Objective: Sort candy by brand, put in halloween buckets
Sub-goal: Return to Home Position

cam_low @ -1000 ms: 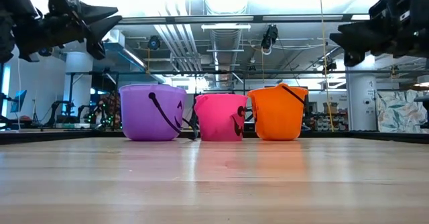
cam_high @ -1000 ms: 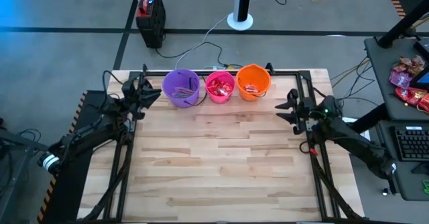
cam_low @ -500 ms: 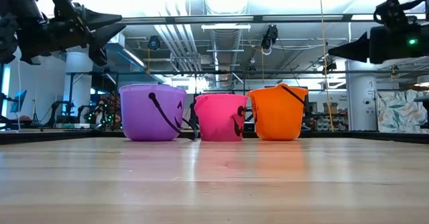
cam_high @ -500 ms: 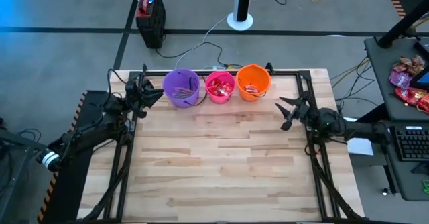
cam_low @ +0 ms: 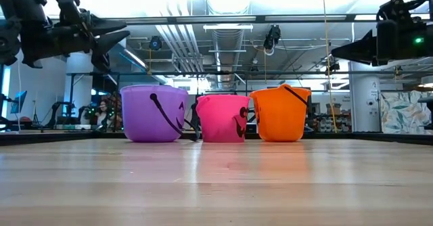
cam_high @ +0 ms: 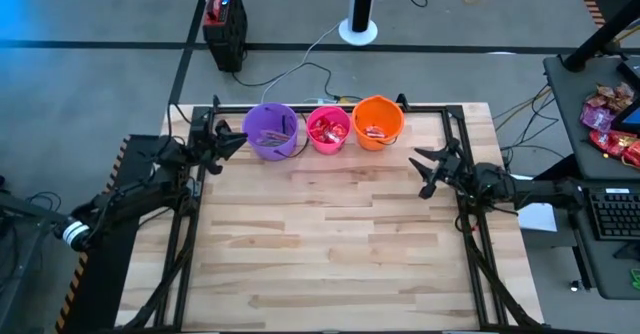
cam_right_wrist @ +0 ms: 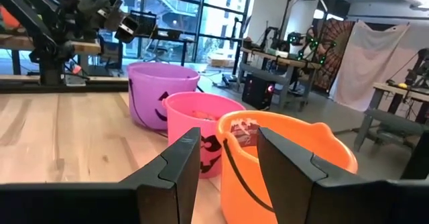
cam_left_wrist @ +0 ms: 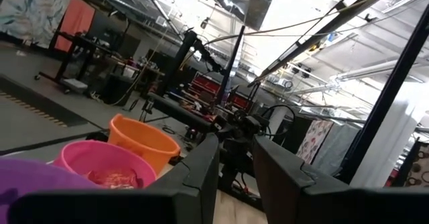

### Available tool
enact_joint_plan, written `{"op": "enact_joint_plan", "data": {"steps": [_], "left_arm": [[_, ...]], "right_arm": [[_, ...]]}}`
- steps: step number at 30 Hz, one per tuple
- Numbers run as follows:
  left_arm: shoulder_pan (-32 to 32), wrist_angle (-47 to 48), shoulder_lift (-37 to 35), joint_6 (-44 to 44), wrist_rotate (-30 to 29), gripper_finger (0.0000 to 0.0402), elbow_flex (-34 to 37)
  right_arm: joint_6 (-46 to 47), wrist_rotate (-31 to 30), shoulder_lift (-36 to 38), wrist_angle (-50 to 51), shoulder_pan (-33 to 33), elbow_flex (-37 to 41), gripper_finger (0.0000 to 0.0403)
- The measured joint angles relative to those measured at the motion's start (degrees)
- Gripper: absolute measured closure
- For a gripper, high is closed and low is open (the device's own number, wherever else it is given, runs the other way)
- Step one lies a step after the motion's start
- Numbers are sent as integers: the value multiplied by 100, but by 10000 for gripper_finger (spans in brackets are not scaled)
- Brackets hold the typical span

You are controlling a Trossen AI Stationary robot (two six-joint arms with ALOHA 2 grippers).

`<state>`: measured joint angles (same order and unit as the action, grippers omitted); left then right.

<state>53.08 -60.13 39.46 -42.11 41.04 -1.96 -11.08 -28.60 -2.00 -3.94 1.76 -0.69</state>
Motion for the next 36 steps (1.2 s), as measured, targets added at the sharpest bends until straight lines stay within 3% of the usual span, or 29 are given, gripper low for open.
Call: {"op": "enact_joint_plan", "data": {"steps": [13,16,19,21,23,27,29,36], "left_arm": [[-308,406,-237,-1,-21,326,17],[-1181,1164,-1113,710,-1013,326,31],[-2671,3450,-2571,2815,-2669,326,136],[-3588,4827,-3430,3223,-3895,326,136],[-4253,5727,-3961,3501,-4623,326,132],[-5359,5824,-3956,4808,-4719,326,136],[-5656,5836,-3943,4979,-4732,326,136],[-5494,5824,-3944,4568,-4758,326,136]], "right_arm": [[2,6,-48,6,1,0,264],[6,9,-48,9,2,0,264],[12,9,-48,9,2,0,264],[4,6,-49,9,2,0,264],[9,7,-54,9,2,0,264],[5,28,-115,-20,0,0,264],[1,24,-124,-51,0,0,264],[12,11,-155,-62,2,0,264]]}}
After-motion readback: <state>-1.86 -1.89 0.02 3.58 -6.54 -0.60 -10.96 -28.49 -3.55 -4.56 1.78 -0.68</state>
